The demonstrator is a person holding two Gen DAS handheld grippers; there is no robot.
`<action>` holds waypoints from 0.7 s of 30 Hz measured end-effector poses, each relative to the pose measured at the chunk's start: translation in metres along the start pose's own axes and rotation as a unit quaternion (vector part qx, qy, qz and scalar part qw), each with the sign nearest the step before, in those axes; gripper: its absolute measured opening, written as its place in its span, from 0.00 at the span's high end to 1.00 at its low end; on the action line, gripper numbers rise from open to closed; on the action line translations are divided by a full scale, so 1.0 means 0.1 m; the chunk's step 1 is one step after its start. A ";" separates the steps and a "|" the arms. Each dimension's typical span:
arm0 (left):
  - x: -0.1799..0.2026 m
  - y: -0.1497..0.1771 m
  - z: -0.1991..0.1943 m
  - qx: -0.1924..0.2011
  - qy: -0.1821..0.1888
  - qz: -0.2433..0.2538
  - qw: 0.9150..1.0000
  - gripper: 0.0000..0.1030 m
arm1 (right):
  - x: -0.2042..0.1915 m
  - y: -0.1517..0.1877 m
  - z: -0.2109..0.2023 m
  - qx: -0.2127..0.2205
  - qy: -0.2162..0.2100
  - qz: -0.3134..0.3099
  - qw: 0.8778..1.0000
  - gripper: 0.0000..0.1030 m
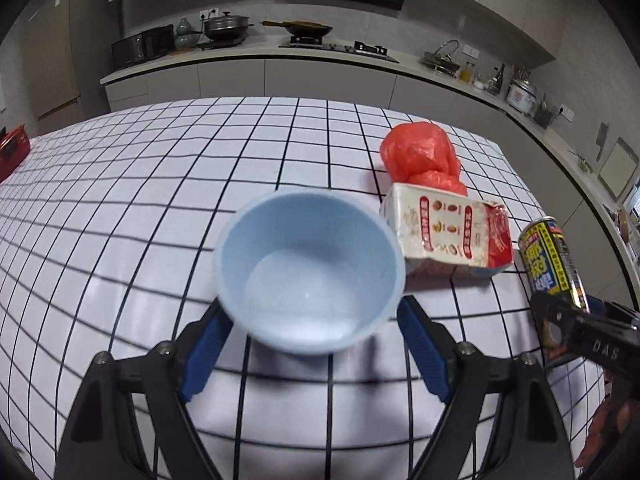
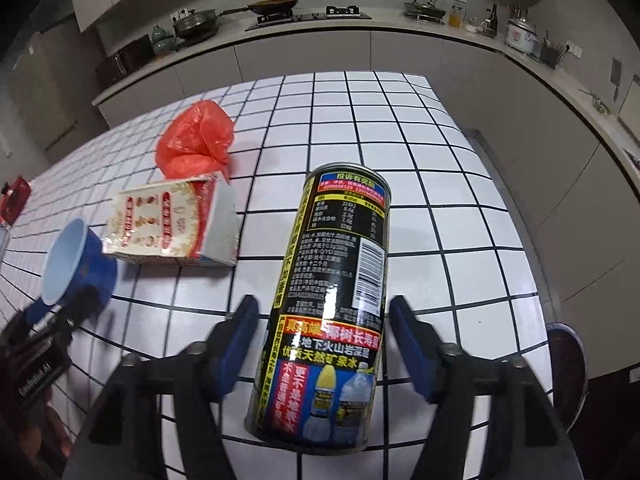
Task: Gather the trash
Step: 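Grasp the blue bowl with the left tool while the right tool grasps the black can, then carry the blue bowl and black can in both tools over the bin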
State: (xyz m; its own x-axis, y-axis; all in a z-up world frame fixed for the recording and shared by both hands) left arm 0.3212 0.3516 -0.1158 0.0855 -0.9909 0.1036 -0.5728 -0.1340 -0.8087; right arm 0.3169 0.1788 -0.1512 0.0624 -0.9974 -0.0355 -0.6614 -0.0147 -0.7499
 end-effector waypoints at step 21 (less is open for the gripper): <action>0.26 -0.08 -0.40 0.037 0.036 0.012 0.999 0.27 | 0.23 0.04 -0.24 0.018 -0.026 0.009 0.999 0.47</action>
State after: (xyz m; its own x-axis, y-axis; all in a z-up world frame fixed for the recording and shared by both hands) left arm 0.2954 0.3267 -0.0829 0.0131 -0.9923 0.1231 -0.5113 -0.1124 -0.8520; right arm 0.2979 0.1543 -0.1387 0.0894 -0.9926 -0.0822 -0.6349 0.0068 -0.7726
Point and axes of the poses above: each gripper's, at about its wrist camera, not at the fingertips, and z roughly the way its jaws point, x to its right, y to its underside, the point moved 5 cm from there along z, roughly the way its jaws point, and after that the axes turned 14 degrees about x, right-handed, at the moved point
